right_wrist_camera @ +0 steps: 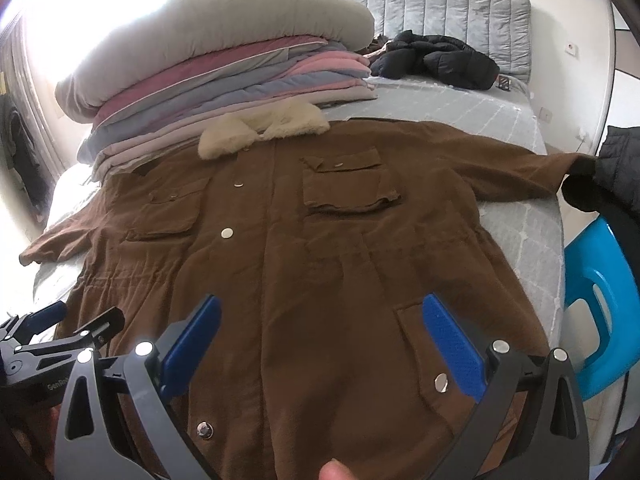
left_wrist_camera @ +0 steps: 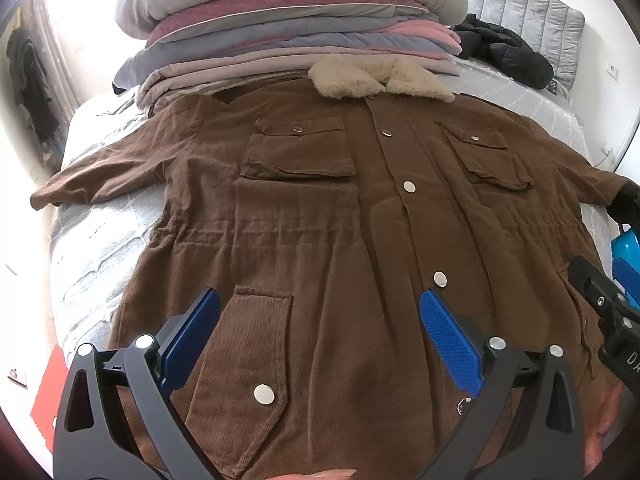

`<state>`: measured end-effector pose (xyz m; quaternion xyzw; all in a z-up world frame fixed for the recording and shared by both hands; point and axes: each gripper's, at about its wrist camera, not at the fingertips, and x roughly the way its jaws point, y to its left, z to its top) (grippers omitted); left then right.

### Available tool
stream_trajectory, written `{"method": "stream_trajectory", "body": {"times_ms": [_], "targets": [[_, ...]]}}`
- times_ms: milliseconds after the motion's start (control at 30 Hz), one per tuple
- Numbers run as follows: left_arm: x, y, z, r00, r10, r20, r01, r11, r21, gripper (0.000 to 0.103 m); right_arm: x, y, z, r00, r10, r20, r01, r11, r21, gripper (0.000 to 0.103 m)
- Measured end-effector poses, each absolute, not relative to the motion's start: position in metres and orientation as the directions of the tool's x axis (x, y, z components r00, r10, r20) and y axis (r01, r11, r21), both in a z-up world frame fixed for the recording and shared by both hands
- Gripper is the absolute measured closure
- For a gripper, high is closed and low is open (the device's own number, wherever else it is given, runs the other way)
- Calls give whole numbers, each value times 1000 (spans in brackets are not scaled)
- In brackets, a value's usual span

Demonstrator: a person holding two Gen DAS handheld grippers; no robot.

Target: Fold large clothes

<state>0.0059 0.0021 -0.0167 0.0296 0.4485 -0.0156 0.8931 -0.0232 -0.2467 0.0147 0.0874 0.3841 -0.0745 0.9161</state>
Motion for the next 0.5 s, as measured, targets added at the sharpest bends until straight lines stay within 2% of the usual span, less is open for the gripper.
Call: {"method": "stream_trajectory", "body": {"times_ms": [500], "targets": [[7,3,-21,583,-12,-812,60,998,29,6,-21,-249,12,683,9,-731,179,967,180,6]]}}
